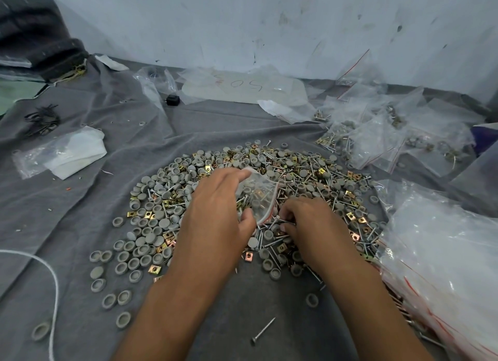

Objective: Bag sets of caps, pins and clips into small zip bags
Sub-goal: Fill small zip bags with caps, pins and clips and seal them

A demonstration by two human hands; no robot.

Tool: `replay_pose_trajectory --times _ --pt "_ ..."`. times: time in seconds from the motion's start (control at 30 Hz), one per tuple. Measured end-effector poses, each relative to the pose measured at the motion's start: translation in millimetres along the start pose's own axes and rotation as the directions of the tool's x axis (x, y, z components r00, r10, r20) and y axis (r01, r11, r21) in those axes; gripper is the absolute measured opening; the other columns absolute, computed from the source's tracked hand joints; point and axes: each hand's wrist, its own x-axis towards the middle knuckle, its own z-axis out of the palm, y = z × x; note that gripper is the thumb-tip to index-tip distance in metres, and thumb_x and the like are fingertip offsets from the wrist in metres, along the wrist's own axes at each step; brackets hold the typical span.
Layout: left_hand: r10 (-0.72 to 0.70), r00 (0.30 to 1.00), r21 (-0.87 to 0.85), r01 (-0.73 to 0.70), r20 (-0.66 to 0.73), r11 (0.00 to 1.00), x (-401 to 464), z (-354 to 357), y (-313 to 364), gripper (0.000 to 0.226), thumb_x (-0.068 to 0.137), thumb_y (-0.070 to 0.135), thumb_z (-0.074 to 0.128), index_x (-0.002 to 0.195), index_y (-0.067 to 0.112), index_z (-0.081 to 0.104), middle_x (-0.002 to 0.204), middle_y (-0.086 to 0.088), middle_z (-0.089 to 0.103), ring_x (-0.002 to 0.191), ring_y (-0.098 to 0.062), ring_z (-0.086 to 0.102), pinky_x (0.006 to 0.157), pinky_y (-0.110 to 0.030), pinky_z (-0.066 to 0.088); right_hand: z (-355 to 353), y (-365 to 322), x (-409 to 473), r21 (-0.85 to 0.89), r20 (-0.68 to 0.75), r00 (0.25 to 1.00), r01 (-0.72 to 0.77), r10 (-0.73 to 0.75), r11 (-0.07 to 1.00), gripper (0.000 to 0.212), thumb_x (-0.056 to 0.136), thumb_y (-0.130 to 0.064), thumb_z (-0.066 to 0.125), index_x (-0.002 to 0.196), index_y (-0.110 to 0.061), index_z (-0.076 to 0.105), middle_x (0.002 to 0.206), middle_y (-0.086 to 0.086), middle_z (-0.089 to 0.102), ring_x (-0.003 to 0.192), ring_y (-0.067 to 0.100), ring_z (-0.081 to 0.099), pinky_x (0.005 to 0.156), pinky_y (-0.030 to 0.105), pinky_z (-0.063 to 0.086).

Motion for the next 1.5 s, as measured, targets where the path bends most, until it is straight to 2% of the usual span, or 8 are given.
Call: replay_pose_trajectory --times 0.2,0.43,0.57,0.83,1.07,1.27,1.37,1.5 --pt "0.003 1.0 0.007 -0.003 0.001 1.0 -1 0 -1 0.057 0.084 0.018 0.07 0.138 0.023 0.051 0.124 0.013 0.051 0.103 -0.005 0.045 0.098 -0.022 0.039 -3 3 0 0.048 -0.009 0.999 -0.045 0.045 0.998 0.009 0.097 -0.03 0.065 0.102 -0.036 0.06 0.098 -0.014 0.061 0.088 0.011 0.053 0.068 0.032 0.046" --pt "0.001 1.0 0.016 -0.001 -0.004 1.0 -1 -1 -2 0.057 0.085 0.018 0.069 0.139 0.025 0.05 0.12 0.017 0.047 0.098 -0.001 0.041 0.095 -0.017 0.033 -21 25 -2 0.51 -0.03 0.99 -0.103 0.137 0.854 0.013 0.098 -0.031 0.061 0.106 -0.041 0.063 0.092 -0.019 0.062 0.071 -0.013 0.057 0.05 0.007 0.04" --pt "0.003 1.0 0.018 -0.003 -0.002 1.0 0 1 -1 0.057 0.084 0.016 0.07 0.138 0.023 0.051 0.124 0.013 0.051 0.101 -0.003 0.044 0.097 -0.019 0.034 -25 27 -3 0.408 -0.096 0.994 -0.003 0.046 0.913 0.014 0.096 -0.028 0.061 0.097 -0.04 0.069 0.096 -0.022 0.063 0.079 -0.009 0.057 0.06 0.011 0.039" --pt "0.006 1.0 0.01 -0.006 -0.002 1.0 0 0 -1 0.056 0.084 0.015 0.07 0.137 0.021 0.053 0.124 0.011 0.052 0.101 -0.005 0.044 0.097 -0.02 0.036 -15 13 2 0.022 0.081 0.992 0.095 -0.097 0.995 0.001 0.095 -0.038 0.066 0.096 -0.038 0.066 0.092 -0.02 0.055 0.096 0.009 0.052 0.08 0.035 0.052" --pt "0.008 1.0 0.006 -0.008 -0.008 1.0 0 -1 -1 0.056 0.084 0.015 0.07 0.137 0.021 0.053 0.121 0.012 0.052 0.097 -0.004 0.042 0.094 -0.021 0.039 -13 -3 -3 -0.085 0.095 0.994 0.062 -0.054 0.994 0.009 0.094 -0.042 0.068 0.102 -0.04 0.069 0.097 -0.015 0.053 0.103 0.013 0.053 0.073 0.028 0.037" --pt "0.002 1.0 0.002 -0.002 -0.013 1.0 0 0 -2 0.056 0.084 0.016 0.07 0.137 0.023 0.052 0.122 0.014 0.051 0.101 -0.005 0.046 0.096 -0.021 0.039 -17 -1 -4 0.012 0.163 0.986 0.027 -0.028 1.0 0.009 0.097 -0.037 0.064 0.091 -0.039 0.058 0.112 -0.016 0.055 0.115 0.016 0.052 0.086 0.035 0.047" --pt "0.005 1.0 0.005 -0.005 -0.02 1.0 0 1 -2 0.057 0.083 0.016 0.07 0.136 0.024 0.052 0.122 0.015 0.05 0.102 -0.005 0.046 0.096 -0.022 0.039 -22 4 -4 0.26 -0.092 0.994 0.078 -0.055 0.962 0.007 0.098 -0.035 0.06 0.094 -0.039 0.056 0.098 -0.021 0.051 0.097 0.0 0.052 0.081 0.021 0.044" --pt "0.007 1.0 0.014 -0.007 -0.018 1.0 0 2 -1 0.057 0.082 0.016 0.072 0.135 0.024 0.053 0.123 0.014 0.051 0.107 -0.004 0.046 0.095 -0.019 0.035 -29 -13 -8 0.419 -0.551 0.828 0.382 -0.103 0.824 0.003 0.098 -0.023 0.064 0.099 -0.024 0.061 0.095 -0.02 0.052 0.085 -0.005 0.052 0.075 0.006 0.038"
